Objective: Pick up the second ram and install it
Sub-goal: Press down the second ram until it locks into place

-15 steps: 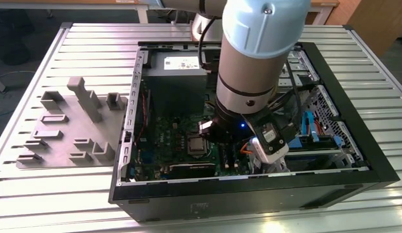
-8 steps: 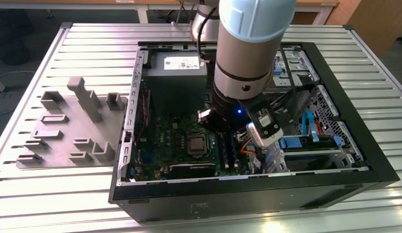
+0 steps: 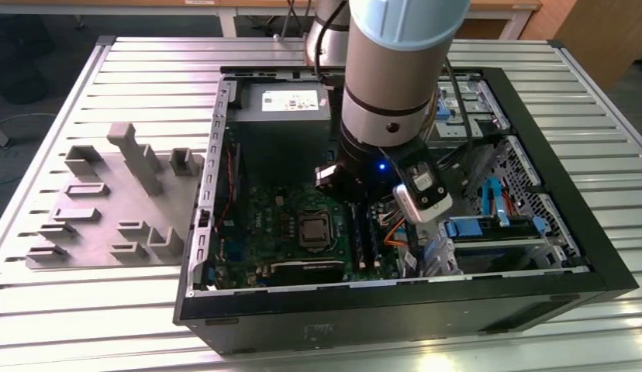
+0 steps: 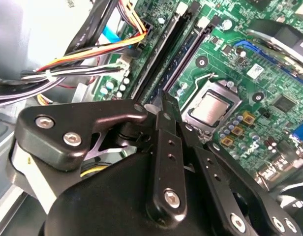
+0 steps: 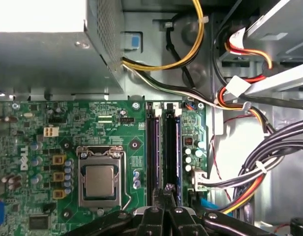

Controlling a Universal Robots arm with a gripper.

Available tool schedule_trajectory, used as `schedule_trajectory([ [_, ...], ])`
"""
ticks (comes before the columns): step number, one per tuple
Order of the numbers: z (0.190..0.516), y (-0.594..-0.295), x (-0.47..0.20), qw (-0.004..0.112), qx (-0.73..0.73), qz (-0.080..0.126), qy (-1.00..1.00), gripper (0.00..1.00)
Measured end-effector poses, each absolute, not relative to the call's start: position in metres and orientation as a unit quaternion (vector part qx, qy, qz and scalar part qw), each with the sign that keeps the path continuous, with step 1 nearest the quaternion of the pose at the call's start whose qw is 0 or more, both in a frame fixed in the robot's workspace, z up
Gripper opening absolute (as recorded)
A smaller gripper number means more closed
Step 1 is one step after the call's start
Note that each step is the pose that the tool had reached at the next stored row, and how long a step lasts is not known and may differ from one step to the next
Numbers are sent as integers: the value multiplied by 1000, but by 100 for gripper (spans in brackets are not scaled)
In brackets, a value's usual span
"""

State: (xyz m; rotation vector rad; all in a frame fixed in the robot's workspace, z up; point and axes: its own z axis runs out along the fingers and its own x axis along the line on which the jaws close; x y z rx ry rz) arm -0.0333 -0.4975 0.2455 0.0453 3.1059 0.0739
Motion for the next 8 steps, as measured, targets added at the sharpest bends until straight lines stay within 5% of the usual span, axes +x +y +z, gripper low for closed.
schedule_trajectory([
  [8,248,-497,-33,17,15,24,999,11],
])
